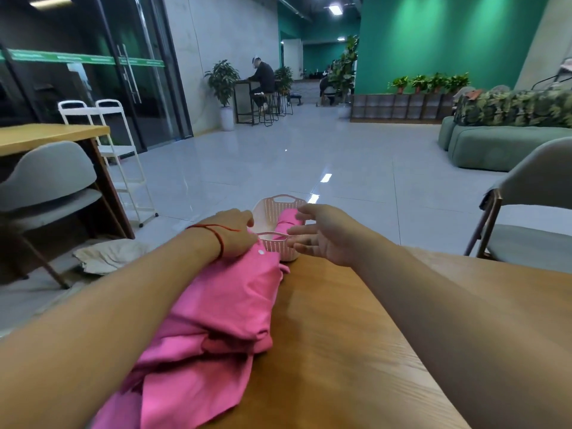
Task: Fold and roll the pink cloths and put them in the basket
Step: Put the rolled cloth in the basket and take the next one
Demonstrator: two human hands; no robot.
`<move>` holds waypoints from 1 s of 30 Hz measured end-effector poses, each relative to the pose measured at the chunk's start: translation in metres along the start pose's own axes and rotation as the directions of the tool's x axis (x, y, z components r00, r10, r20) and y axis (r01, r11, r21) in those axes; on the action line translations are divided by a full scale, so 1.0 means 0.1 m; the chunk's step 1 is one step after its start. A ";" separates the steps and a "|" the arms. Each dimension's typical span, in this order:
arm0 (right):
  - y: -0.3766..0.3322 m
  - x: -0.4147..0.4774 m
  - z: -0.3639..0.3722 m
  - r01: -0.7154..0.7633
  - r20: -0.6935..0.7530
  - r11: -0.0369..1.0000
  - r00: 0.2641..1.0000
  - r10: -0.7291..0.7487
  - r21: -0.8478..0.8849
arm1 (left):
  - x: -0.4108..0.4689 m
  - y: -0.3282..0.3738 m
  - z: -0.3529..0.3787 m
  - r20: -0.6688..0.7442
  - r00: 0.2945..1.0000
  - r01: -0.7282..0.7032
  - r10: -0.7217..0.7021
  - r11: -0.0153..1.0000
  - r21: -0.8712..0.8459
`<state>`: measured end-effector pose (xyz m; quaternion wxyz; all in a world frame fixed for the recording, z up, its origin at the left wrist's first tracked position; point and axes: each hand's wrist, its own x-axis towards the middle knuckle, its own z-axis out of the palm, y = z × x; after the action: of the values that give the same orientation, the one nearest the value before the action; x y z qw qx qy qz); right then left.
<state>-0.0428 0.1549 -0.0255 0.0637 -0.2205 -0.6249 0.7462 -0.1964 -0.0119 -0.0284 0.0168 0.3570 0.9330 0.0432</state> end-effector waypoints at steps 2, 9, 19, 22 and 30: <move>0.04 -0.07 0.10 0.015 0.034 0.997 0.999 -0.012 -0.076 | -0.11 -0.17 -0.15 -0.007 1.000 0.025 -0.025 1.000 0.017; 0.07 -0.22 0.68 0.149 0.153 0.817 0.985 -0.075 -0.557 | -0.58 -0.84 -0.48 0.150 0.984 0.081 -0.095 0.992 0.097; 0.17 -0.28 0.94 0.234 0.193 0.377 0.971 -0.144 -0.896 | -1.10 -1.48 -0.18 0.333 0.943 0.011 0.026 0.994 -0.107; 0.17 -0.33 0.85 0.231 0.168 0.522 0.972 -0.165 -0.821 | -1.17 -1.45 -0.20 0.334 0.942 -0.016 0.038 0.998 -0.069; 0.02 -0.89 0.34 0.234 0.144 0.681 0.972 -0.187 -0.694 | -1.27 -0.94 -0.64 0.050 0.975 -0.208 0.216 0.969 -0.131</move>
<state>0.0237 0.0909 -0.0015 0.0407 -0.1320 -0.8854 0.4438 -0.1682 -0.1707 0.0269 0.0643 0.4542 0.8839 0.0917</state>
